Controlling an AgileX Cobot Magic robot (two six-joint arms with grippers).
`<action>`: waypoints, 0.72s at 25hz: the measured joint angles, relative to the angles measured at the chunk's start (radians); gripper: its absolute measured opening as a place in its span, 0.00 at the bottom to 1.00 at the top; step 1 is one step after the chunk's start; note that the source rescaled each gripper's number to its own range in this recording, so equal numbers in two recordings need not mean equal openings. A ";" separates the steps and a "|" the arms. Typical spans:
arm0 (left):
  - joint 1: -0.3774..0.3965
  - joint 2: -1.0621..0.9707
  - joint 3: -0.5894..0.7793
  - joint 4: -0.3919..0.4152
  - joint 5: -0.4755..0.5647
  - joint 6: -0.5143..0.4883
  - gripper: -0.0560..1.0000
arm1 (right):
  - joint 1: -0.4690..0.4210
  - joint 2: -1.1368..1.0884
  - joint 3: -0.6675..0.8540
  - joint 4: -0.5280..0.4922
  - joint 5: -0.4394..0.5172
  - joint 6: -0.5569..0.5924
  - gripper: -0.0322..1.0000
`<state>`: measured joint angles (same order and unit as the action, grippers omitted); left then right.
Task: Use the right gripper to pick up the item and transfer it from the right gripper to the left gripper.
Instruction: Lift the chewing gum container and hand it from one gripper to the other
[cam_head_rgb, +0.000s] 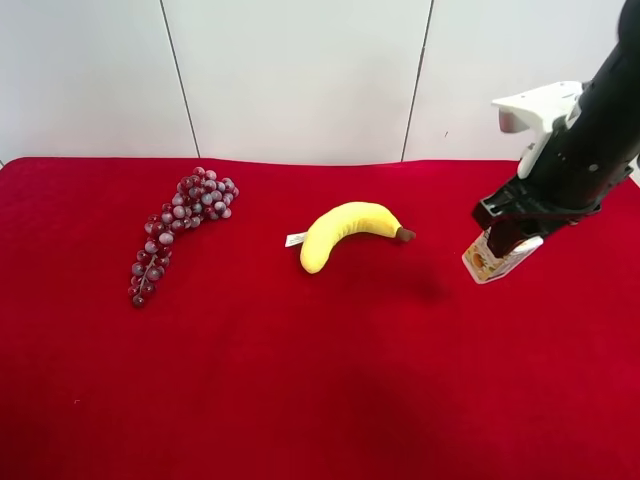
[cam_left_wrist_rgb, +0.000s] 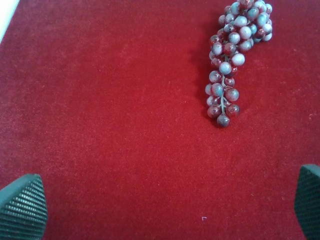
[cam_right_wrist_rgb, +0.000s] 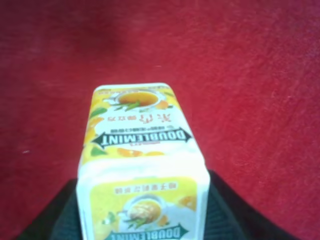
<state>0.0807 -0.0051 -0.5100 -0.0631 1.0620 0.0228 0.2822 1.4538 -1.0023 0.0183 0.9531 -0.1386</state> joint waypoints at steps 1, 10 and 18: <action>0.000 0.000 0.000 0.000 0.000 0.000 1.00 | 0.013 -0.021 0.000 0.012 0.008 0.000 0.04; 0.000 0.000 0.000 0.000 0.000 0.000 1.00 | 0.140 -0.098 0.000 0.125 0.011 -0.098 0.04; 0.000 0.000 0.000 0.000 0.000 0.000 1.00 | 0.337 -0.098 0.000 0.159 -0.083 -0.188 0.04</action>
<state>0.0807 -0.0051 -0.5100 -0.0631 1.0620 0.0228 0.6196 1.3557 -1.0023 0.1769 0.8701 -0.3270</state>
